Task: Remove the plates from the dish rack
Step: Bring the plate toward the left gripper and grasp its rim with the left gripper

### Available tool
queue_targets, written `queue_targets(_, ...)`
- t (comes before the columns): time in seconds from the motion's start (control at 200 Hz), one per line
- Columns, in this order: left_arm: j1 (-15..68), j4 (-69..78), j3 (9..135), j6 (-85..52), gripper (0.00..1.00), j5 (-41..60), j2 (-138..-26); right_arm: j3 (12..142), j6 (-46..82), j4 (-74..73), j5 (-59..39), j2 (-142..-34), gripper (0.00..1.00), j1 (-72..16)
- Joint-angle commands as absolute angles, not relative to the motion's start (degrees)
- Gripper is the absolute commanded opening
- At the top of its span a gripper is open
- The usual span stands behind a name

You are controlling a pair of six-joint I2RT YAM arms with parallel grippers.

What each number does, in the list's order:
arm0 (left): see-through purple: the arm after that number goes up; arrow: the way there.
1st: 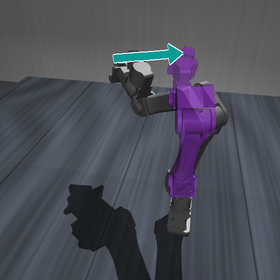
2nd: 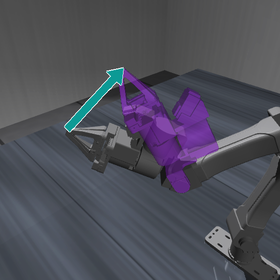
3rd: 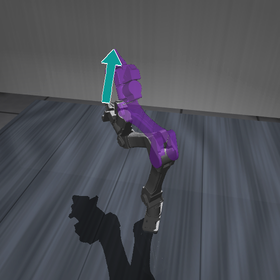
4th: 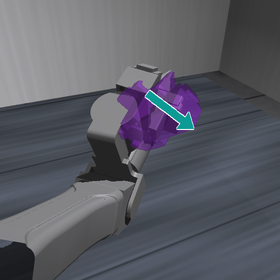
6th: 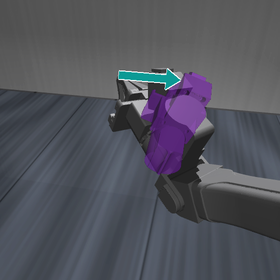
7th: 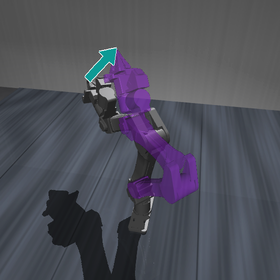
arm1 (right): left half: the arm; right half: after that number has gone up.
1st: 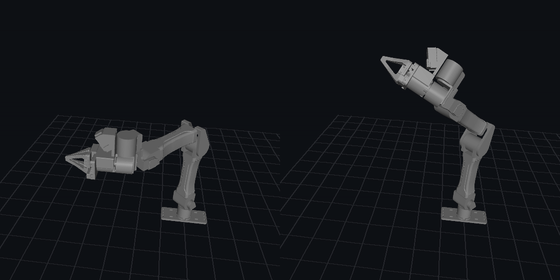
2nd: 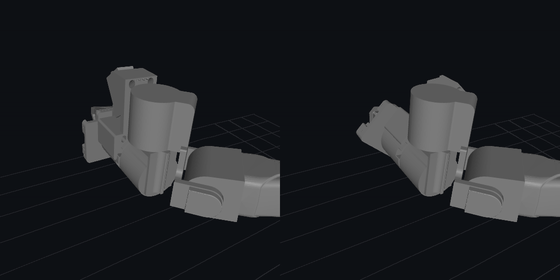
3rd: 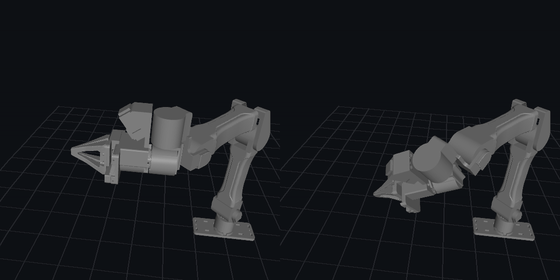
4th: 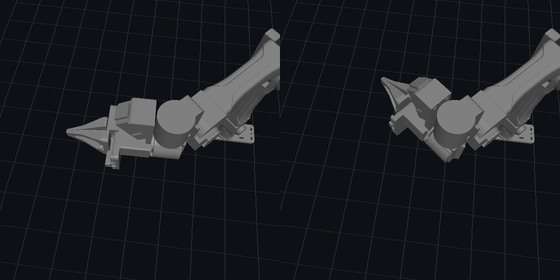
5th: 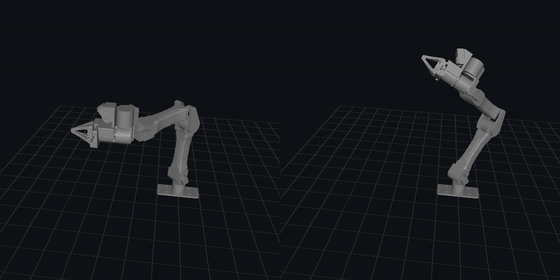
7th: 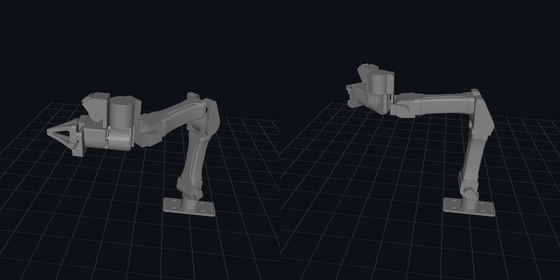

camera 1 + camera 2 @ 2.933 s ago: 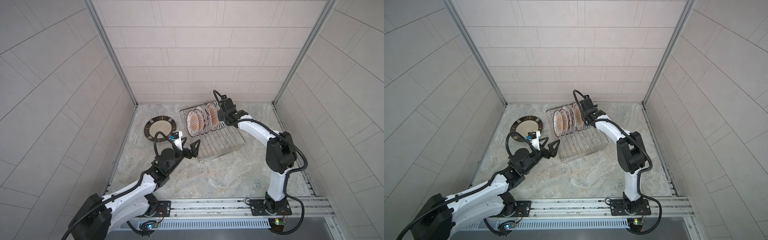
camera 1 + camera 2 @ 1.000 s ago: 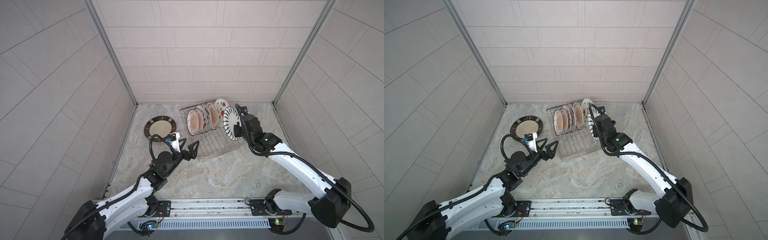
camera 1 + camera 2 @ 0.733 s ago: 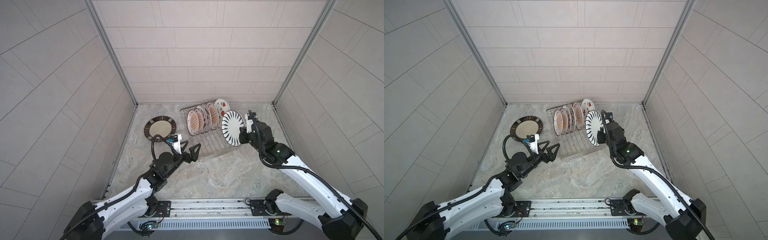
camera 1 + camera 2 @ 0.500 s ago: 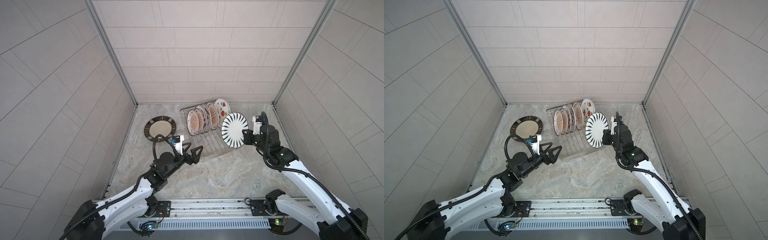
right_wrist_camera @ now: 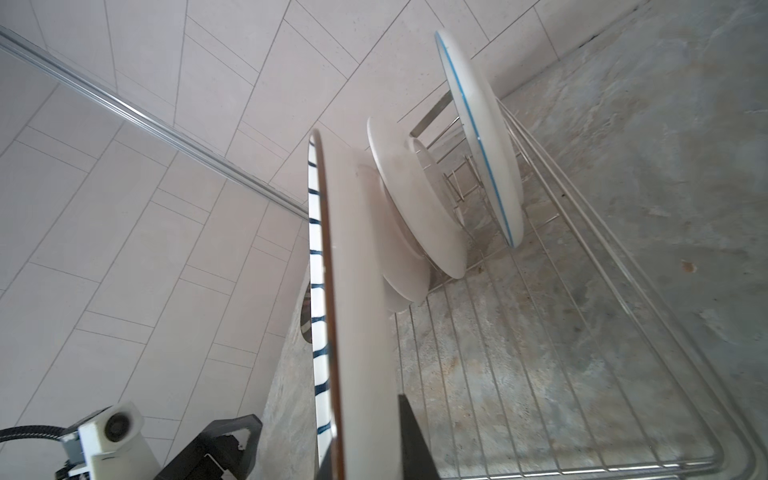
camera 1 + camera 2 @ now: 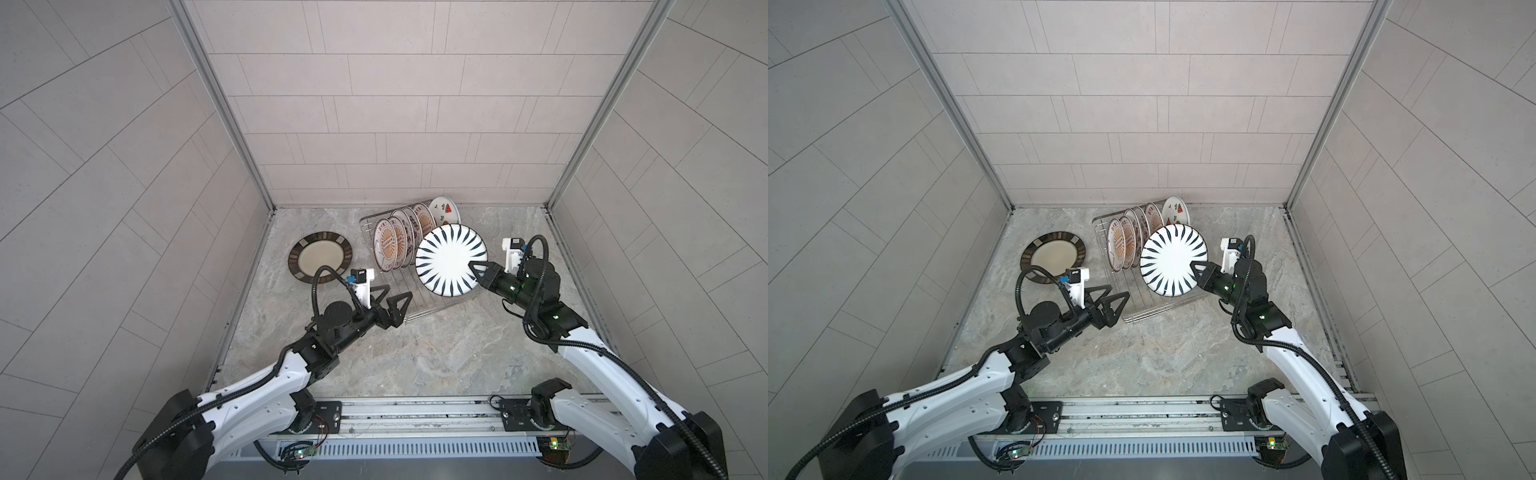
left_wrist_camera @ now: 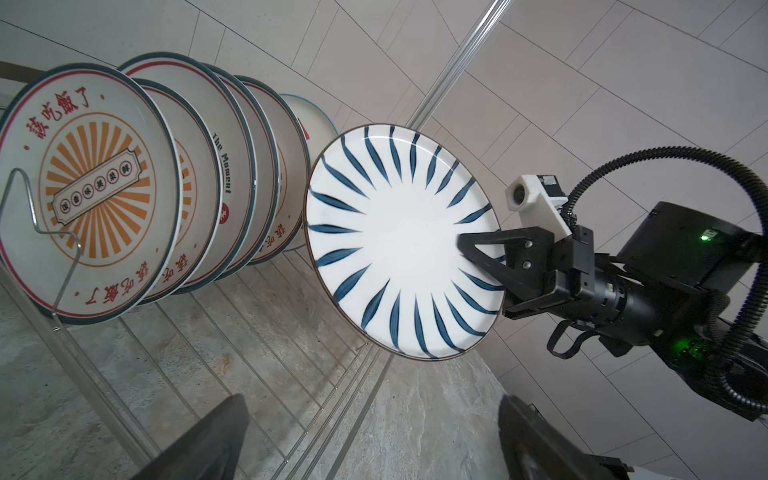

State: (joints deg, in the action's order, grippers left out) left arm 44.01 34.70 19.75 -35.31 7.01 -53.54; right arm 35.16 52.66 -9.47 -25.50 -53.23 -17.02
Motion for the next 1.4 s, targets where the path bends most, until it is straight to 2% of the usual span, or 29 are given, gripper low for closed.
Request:
queue_targets(0.0, 44.9, 40.4, 21.7, -36.2, 0.9, 6.6, -55.4, 36.6, 57.2, -22.4, -28.3, -52.0, 0.05, -20.0)
queue_targets(0.34, 45.4, 52.9, 17.1, -41.2, 0.94, -1.4, -57.2, 37.4, 57.3, -28.6, -28.4, -55.7, 0.04, -30.1)
queue_targets(0.58, 45.4, 61.2, 12.3, -47.1, 0.86, -3.4, -57.7, 37.2, 58.3, -33.0, -29.6, -58.0, 0.03, -31.9)
queue_targets(0.796, 45.4, 63.2, 12.1, -50.2, 0.65, -1.5, -57.4, 37.3, 58.2, -34.0, -30.2, -60.6, 0.03, -32.1)
queue_targets(0.951, 45.4, 65.3, 12.3, -53.8, 0.44, 1.0, -58.7, 37.0, 59.0, -35.5, -30.8, -61.6, 0.03, -32.1)
queue_targets(1.121, 45.4, 67.3, 12.3, -54.8, 0.41, 3.0, -59.2, 35.8, 58.6, -35.9, -29.6, -60.8, 0.03, -32.2)
queue_targets(1.396, 45.4, 68.6, 12.8, -56.0, 0.23, 4.3, -60.8, 33.8, 58.1, -36.6, -29.5, -61.2, 0.03, -32.5)
